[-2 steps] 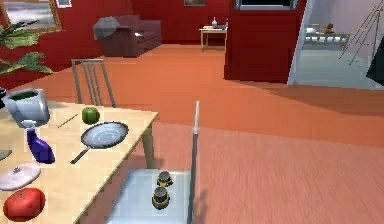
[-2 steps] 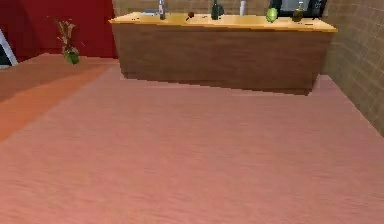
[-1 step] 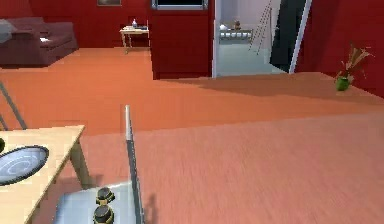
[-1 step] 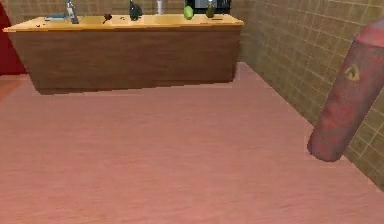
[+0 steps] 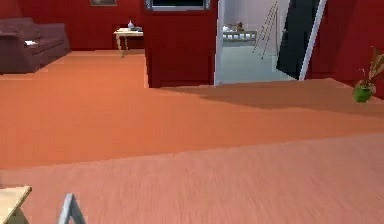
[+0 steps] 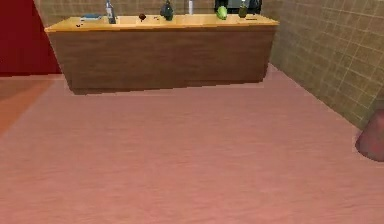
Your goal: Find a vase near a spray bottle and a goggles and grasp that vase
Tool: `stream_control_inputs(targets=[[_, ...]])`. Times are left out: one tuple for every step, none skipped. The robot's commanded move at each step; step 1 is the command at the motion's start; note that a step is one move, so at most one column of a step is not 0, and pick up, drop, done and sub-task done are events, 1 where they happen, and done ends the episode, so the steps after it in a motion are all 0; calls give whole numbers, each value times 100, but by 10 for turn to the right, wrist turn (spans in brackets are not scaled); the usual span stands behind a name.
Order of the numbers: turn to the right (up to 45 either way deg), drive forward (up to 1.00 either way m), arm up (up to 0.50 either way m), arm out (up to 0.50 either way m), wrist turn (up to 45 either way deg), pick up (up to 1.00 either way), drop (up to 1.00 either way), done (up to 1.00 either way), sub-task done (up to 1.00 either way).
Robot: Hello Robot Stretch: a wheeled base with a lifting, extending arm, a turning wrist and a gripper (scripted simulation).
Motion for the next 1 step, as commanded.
stream_control_inputs(targets=[[-30,0,0,0,0,0,0,0,0]])
